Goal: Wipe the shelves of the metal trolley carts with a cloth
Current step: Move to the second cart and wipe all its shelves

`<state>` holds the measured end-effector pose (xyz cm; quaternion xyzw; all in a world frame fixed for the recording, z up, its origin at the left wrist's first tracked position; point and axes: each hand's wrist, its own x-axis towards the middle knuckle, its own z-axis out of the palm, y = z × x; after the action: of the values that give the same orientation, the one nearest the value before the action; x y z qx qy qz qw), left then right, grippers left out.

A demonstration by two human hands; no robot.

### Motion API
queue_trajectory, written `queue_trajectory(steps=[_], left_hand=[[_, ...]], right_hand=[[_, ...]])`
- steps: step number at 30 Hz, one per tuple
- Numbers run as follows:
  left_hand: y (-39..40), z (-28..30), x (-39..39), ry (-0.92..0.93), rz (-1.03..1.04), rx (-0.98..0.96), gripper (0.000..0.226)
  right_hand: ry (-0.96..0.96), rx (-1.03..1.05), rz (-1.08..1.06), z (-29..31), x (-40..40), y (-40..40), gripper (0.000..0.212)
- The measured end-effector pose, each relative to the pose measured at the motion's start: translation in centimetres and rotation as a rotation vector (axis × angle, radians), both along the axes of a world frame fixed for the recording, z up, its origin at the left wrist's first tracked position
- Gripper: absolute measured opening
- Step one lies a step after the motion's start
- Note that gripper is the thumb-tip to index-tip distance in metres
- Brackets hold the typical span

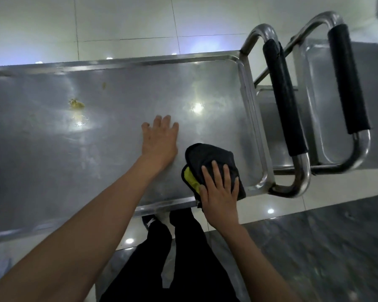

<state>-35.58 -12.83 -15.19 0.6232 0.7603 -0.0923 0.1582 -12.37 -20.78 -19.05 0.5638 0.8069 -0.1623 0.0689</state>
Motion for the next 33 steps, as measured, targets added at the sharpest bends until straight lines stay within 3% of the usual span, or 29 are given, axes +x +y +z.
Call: queue_trajectory(steps=[6, 16, 23, 28, 33], left_hand=[[-0.5, -0.5, 0.1, 0.001, 0.0, -0.009, 0.059], [0.7, -1.3, 0.2, 0.033, 0.051, 0.14, 0.028], [0.8, -2.1, 0.4, 0.01, 0.065, 0.204, 0.03], [1.1, -1.7, 0.9, -0.005, 0.078, 0.143, 0.039], [0.9, -1.0, 1.0, -0.002, 0.077, 0.056, 0.037]], right_hand=[[0.033, 0.034, -0.02, -0.8, -0.9, 4.0, 0.054], [0.082, 0.026, 0.014, -1.2, -7.4, 23.2, 0.057], [0.087, 0.046, 0.005, -1.2, -10.9, 33.7, 0.055], [0.097, 0.025, 0.008, -1.1, -9.3, 32.3, 0.056], [0.082, 0.018, -0.068, -0.6, -5.2, 23.5, 0.056]])
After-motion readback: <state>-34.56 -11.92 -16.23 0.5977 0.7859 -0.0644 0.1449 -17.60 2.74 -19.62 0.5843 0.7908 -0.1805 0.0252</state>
